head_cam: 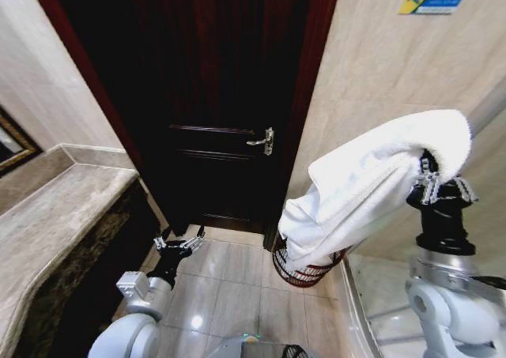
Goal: Discard the used towel into the hamper.
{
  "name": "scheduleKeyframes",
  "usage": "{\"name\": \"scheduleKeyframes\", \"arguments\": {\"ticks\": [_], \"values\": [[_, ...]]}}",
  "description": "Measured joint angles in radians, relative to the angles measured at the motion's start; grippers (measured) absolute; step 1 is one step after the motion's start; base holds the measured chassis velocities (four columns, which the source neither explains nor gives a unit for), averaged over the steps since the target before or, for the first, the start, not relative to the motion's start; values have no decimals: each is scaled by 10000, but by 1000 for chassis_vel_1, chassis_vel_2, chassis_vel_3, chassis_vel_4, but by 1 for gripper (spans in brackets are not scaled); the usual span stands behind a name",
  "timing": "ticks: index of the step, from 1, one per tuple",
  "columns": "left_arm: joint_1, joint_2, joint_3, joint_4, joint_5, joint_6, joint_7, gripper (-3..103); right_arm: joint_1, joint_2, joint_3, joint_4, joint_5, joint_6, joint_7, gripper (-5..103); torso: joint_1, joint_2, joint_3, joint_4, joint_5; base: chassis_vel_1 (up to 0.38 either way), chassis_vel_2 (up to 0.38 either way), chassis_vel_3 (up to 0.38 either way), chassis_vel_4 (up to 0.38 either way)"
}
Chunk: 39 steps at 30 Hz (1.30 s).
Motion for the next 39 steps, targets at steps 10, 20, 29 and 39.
{"name": "scheduleKeyframes", "arguments": {"ticks": [10,20,29,39], "values": [[-1,0,0,0,0,0,0,100,-15,12,-10,-43,12,2,-62,6,2,4,3,-3,1,-62,-59,-59,-67],[0,-1,0,0,0,0,0,100,-41,-5,-4,-58,34,19,-81,6,84,185,99,0,0,0,0,0,0],[0,0,0,-1,0,0,0,100,-12,-24,-52,-57,101,11,-117,6,282,606,322,1,0,0,0,0,0],[-1,-1,0,0,0,0,0,100,-23,-16,-27,-76,89,-26,-204,6,265,547,286,1,1,0,0,0,0]]}}
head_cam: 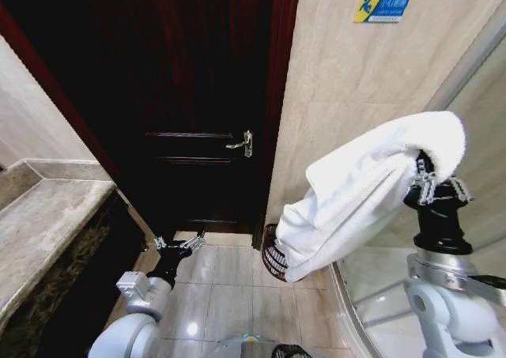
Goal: Discard the used towel into the hamper.
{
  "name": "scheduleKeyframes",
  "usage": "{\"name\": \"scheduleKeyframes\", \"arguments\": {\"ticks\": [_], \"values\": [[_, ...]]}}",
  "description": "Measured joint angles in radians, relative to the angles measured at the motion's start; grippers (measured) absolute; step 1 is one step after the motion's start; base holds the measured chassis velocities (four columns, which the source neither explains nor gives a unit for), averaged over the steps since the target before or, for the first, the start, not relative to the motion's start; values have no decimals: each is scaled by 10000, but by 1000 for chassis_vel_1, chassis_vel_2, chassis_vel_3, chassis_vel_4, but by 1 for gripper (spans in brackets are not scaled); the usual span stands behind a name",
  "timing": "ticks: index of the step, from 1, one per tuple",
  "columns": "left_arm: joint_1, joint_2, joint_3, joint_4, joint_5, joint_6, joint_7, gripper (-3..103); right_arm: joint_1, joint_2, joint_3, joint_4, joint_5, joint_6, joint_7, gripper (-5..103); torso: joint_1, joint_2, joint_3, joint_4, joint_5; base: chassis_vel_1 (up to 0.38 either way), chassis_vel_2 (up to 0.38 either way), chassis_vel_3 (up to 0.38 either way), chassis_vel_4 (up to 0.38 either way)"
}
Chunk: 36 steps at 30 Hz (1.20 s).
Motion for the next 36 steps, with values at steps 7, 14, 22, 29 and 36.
{"name": "scheduleKeyframes", "arguments": {"ticks": [7,14,22,29,36], "values": [[0,-1,0,0,0,0,0,100,27,1,0,-18,-4,0,15,6,-17,-25,-11,-1,0,8,7,-9,-9],[0,0,0,0,0,0,0,100,34,12,47,-97,18,90,94,6,-28,-42,-19,0,1,128,130,-130,-142],[0,7,-2,0,0,0,-1,100,49,29,126,-216,12,127,84,6,-36,-57,-24,3,-2,146,136,-118,-138],[0,-3,1,0,0,0,0,100,347,71,-20,-799,-194,219,-92,6,-42,-65,-27,0,1,-31,-30,25,23],[0,1,0,0,0,0,-1,100,755,-60,-206,-1800,-168,221,-159,6,-47,-72,-30,1,-2,-8,-3,4,5]]}}
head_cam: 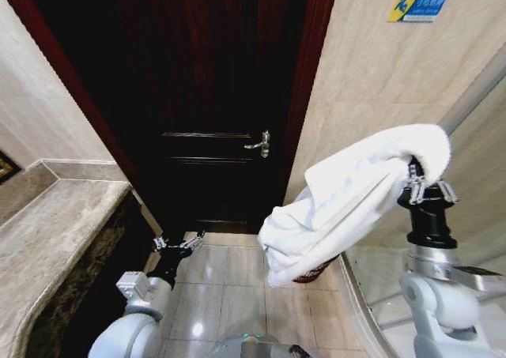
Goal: Discard the used towel into the hamper.
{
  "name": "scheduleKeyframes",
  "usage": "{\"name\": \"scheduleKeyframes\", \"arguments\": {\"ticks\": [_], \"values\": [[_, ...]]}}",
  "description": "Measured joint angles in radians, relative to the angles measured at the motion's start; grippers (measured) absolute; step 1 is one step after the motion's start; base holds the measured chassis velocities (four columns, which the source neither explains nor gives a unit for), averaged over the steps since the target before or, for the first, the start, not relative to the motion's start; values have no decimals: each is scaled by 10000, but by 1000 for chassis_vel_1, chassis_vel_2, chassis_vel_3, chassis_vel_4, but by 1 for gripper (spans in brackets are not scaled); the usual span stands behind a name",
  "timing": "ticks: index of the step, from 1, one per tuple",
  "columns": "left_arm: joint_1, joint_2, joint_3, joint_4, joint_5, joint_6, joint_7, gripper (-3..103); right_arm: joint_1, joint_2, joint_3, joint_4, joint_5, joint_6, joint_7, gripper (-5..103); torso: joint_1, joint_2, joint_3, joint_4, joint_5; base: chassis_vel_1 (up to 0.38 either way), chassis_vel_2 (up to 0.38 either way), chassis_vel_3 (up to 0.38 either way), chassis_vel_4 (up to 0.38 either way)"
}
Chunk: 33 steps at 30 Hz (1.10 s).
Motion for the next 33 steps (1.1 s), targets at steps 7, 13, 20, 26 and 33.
{"name": "scheduleKeyframes", "arguments": {"ticks": [7,13,20,26,33], "values": [[-1,-1,0,0,0,0,0,100,205,-217,-35,-477,189,0,-120,6,-1,-5,-1,-1,2,0,0,0,0],[0,-1,0,0,0,0,0,100,429,-476,-34,-830,334,-62,-203,6,-3,-7,-3,-1,2,0,0,0,0],[0,0,0,0,0,0,0,100,934,-694,-311,-1227,306,-267,-146,6,-4,-9,-3,-1,2,0,0,0,0],[0,0,0,0,0,0,0,100,1448,-871,-474,-1706,307,-325,-156,6,-5,-10,-4,0,2,0,0,0,0],[0,0,0,0,0,0,0,100,2084,-1181,-558,-2685,807,-328,-353,6,-6,-12,-4,0,2,0,0,0,0]]}}
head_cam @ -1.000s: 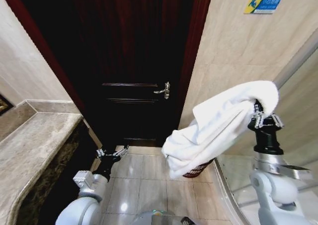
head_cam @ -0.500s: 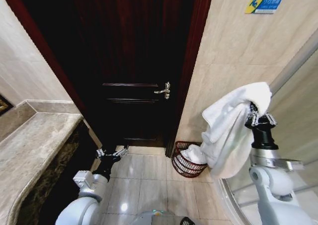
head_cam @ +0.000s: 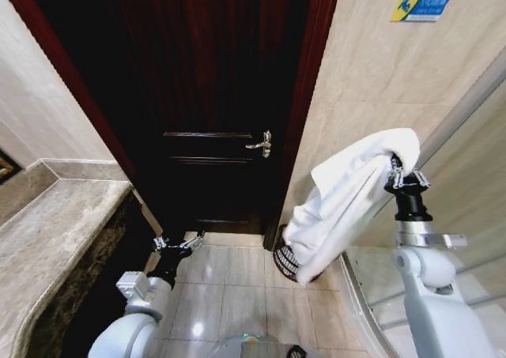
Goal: Discard the used towel into the hamper.
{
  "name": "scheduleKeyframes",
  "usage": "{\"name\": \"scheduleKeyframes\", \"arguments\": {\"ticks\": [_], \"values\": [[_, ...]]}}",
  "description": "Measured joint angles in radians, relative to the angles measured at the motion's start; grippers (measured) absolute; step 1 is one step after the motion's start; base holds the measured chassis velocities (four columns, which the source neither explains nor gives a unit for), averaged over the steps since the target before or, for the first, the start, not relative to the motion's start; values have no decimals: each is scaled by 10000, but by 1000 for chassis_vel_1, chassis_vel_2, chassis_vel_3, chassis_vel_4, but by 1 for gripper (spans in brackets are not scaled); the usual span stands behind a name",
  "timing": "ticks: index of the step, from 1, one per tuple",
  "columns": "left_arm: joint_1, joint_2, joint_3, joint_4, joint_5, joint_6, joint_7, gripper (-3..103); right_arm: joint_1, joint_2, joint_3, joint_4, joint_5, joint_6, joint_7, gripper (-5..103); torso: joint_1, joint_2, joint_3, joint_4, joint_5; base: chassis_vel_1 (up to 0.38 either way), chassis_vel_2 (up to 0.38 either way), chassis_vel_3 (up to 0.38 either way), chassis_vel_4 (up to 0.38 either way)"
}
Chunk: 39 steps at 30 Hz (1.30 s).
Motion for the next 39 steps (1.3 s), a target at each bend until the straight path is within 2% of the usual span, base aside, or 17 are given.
{"name": "scheduleKeyframes", "arguments": {"ticks": [21,39], "values": [[0,0,0,1,0,0,0,100,1916,-479,-936,-2395,198,500,-467,6,-2,-2,-1,-1,-2,0,0,0,0],[0,0,0,0,0,0,0,100,4438,-636,-1935,-4295,221,719,-590,6,-2,-3,-1,0,-3,0,0,0,0]]}}
